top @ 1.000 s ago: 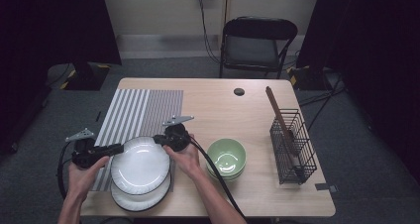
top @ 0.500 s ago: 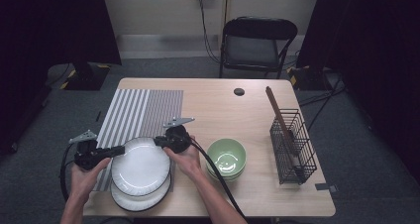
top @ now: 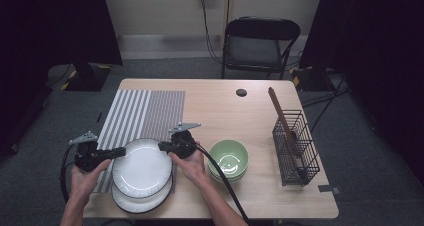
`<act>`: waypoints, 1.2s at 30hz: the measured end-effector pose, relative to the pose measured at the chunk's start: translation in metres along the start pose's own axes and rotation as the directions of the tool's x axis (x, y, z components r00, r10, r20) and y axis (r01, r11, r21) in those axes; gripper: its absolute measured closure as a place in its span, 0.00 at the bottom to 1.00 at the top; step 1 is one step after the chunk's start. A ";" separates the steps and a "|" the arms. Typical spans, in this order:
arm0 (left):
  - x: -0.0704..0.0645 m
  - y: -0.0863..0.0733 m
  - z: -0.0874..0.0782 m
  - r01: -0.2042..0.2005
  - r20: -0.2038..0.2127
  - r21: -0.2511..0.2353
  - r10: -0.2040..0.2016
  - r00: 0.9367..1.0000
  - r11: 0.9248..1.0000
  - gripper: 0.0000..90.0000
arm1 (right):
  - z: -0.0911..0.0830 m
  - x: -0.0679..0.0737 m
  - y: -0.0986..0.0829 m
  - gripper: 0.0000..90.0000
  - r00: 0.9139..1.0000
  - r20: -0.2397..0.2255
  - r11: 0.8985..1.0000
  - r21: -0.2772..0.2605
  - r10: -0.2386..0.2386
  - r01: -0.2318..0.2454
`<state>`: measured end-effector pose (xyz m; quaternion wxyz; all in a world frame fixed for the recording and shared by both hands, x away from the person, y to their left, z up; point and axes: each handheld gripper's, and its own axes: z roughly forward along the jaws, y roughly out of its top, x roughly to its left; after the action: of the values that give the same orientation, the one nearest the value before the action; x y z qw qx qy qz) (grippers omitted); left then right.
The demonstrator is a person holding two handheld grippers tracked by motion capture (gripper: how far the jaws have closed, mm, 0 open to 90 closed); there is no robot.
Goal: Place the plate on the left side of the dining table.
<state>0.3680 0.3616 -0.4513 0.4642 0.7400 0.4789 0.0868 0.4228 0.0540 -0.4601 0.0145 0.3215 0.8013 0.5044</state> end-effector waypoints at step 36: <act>0.017 0.019 0.007 0.039 -0.003 -0.011 -0.040 0.999 0.999 0.95 | 0.011 -0.011 0.023 0.97 0.999 0.036 1.000 -0.008 0.011 -0.010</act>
<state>0.3926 0.3691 -0.4461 0.4690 0.7276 0.4938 0.0816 0.4470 0.0637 -0.4501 0.0273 0.3346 0.7973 0.5017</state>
